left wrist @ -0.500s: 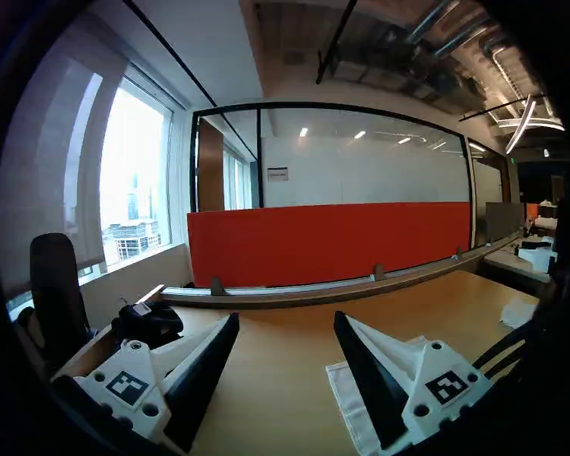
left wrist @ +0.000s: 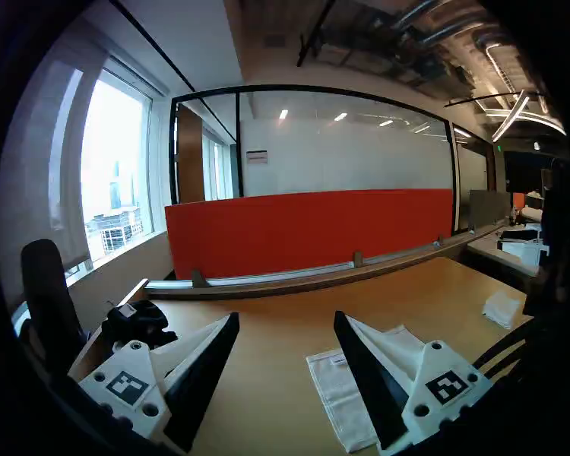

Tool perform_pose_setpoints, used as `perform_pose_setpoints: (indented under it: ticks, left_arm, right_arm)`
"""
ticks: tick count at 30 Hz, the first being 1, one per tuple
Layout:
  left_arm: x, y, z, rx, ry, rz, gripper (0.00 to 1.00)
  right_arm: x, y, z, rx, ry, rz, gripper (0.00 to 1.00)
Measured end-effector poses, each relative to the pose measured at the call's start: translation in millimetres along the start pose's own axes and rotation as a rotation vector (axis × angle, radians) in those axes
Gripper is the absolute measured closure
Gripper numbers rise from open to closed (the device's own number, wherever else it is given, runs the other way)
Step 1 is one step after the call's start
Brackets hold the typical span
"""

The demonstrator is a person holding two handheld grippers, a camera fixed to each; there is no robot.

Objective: Fold towel

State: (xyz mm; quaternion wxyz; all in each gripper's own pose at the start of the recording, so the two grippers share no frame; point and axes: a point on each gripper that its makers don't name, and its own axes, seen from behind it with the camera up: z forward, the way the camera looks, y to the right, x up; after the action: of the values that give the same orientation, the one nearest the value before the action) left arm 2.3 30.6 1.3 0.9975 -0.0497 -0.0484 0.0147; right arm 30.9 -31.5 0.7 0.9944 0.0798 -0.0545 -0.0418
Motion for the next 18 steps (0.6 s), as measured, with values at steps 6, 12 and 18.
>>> perform_pose_setpoints:
  ticks: [6, 12, 18]
  left_arm:
    - [-13.6, 20.3, 1.8, -0.083, -0.058, 0.026, 0.08]
    - [-31.5, 40.7, 0.9, -0.172, -0.121, 0.045, 0.08]
    - [-52.8, 51.2, 1.0, -0.222, -0.176, 0.098, 0.08]
  right_arm:
    - [-11.3, -16.9, -3.0, 0.098, -0.063, -0.048, 0.0]
    - [-28.6, -33.8, -7.4, 0.193, -0.141, -0.083, 0.0]
    - [-51.5, -48.3, -12.6, 0.279, -0.214, -0.126, 0.0]
